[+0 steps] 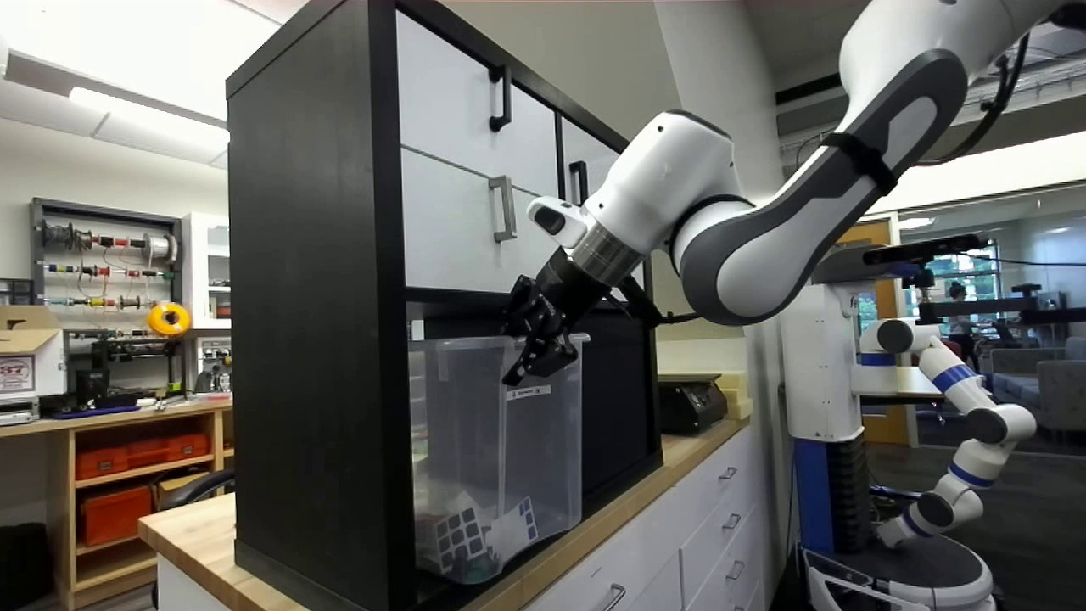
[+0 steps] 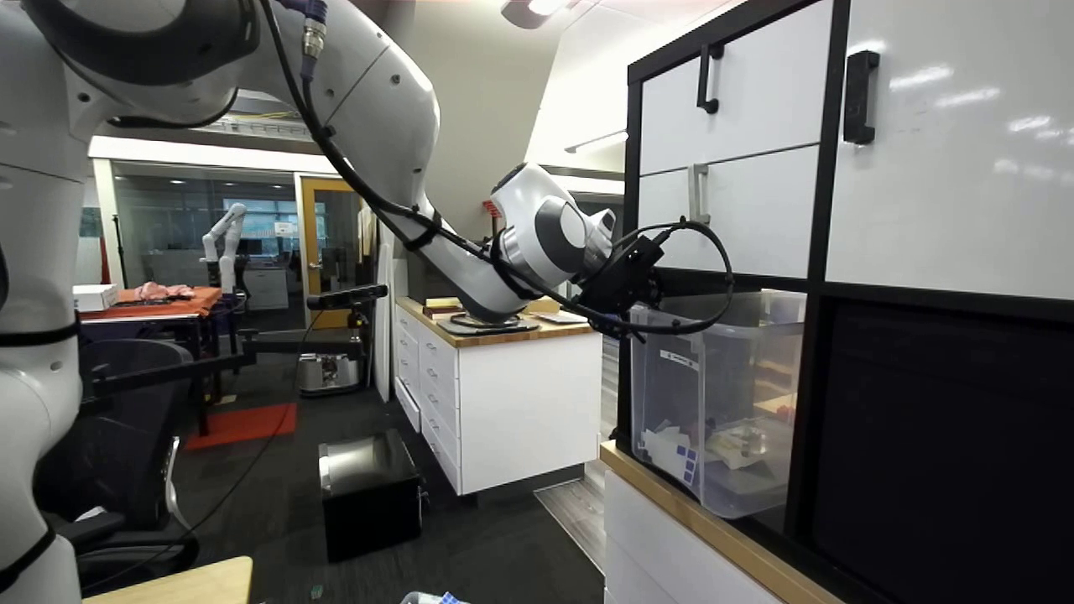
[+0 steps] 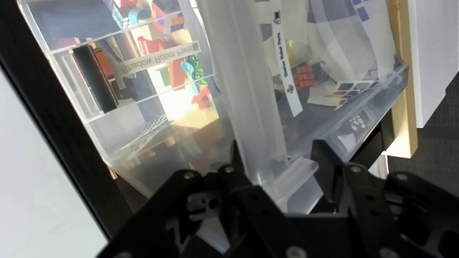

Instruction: Slide the transparent box under the cabinet forward

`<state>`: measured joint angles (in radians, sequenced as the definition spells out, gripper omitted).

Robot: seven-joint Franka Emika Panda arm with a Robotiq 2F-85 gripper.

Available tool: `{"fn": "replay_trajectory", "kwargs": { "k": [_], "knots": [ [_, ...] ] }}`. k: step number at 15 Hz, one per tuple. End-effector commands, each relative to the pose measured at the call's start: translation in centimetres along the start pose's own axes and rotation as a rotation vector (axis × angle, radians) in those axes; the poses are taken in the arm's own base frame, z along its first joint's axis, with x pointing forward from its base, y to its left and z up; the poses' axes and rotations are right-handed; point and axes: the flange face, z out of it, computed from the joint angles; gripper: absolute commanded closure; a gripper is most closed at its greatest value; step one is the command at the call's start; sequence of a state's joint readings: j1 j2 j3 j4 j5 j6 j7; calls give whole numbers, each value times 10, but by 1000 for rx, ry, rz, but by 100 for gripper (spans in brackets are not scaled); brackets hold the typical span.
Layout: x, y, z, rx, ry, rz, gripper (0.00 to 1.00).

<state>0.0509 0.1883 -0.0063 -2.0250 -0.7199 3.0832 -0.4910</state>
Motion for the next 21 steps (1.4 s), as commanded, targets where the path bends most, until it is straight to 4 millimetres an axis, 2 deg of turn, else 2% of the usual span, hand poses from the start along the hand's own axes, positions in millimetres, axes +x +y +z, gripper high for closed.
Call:
{"fn": "replay_trajectory", "kwargs": {
  "k": [1, 9, 10, 11, 14, 15, 21],
  "knots": [
    [-15, -14, -45, -2, -8, -8, 76],
    [-32, -51, -92, 31, -33, -15, 76],
    [-32, -55, -96, 35, -36, -11, 26],
    [-32, -58, -100, 36, -35, -6, 23],
    [-29, -62, -110, 33, -27, 0, 5],
    [-29, -64, -113, 33, -24, 1, 2],
    [-20, -61, -124, 59, -81, 75, 0]
  ]
}}
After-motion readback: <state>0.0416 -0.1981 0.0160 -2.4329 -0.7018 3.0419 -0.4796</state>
